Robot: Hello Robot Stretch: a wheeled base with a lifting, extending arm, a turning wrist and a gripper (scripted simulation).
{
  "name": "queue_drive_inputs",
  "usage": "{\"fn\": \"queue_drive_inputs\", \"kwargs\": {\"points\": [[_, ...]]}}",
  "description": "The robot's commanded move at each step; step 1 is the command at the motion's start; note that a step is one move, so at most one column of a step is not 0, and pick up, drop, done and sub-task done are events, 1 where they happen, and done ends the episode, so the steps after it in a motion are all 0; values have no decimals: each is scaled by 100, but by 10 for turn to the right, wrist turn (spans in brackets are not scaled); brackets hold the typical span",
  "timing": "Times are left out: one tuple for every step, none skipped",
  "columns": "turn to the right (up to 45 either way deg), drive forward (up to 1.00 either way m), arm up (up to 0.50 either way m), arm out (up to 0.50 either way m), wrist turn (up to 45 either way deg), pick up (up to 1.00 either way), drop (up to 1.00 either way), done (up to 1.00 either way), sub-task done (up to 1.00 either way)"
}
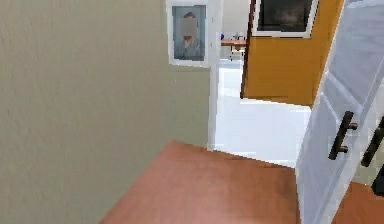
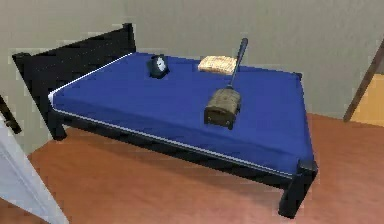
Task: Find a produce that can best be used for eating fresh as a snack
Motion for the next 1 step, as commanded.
{"fn": "queue_drive_inputs", "kwargs": {"points": [[60,0,0,0,0,0,0,0,0]]}}
